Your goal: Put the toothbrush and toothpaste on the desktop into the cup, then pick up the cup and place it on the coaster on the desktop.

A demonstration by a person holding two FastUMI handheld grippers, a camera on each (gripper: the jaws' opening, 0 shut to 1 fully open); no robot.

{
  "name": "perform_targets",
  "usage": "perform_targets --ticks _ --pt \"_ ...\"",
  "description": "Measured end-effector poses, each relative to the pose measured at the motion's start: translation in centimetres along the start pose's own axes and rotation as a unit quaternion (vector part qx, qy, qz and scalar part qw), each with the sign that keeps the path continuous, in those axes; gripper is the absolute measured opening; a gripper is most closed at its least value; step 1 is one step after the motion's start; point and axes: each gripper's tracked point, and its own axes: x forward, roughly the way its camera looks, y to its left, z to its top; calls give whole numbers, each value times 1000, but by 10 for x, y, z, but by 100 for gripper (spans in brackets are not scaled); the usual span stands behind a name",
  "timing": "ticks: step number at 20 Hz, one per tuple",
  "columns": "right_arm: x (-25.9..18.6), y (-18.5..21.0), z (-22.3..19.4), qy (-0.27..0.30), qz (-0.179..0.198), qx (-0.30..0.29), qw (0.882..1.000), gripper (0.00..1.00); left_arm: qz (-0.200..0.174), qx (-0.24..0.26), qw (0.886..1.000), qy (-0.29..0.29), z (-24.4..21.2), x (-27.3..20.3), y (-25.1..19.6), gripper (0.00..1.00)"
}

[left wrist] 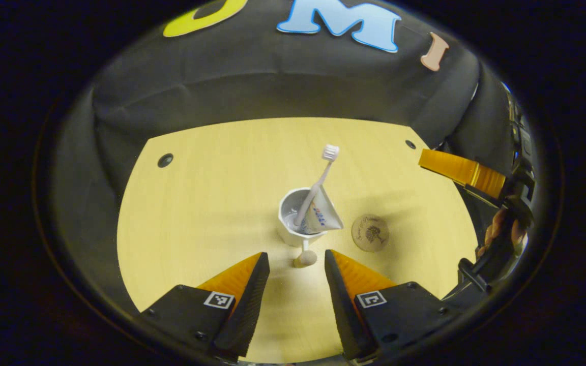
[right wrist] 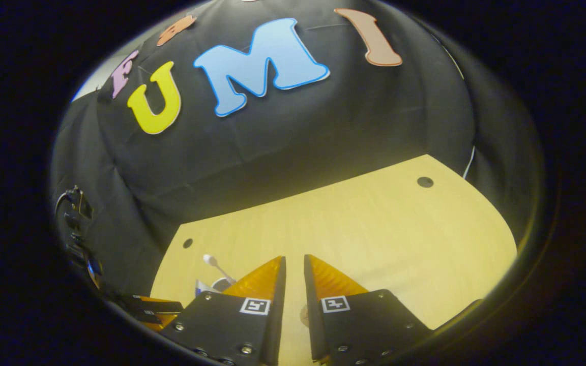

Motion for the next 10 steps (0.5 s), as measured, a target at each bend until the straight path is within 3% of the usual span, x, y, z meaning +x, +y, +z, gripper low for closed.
perform_targets --ticks 4,9,10 --pt "-10 -38 0 0 -33 23 999 19 5 16 999 47 -5 27 -3 73" --pt "-20 -70 -5 6 -61 41 997 22 23 12 993 113 -12 54 7 76" --pt "-23 -75 -7 7 -65 43 997 22 27 12 992 120 -14 60 9 72"
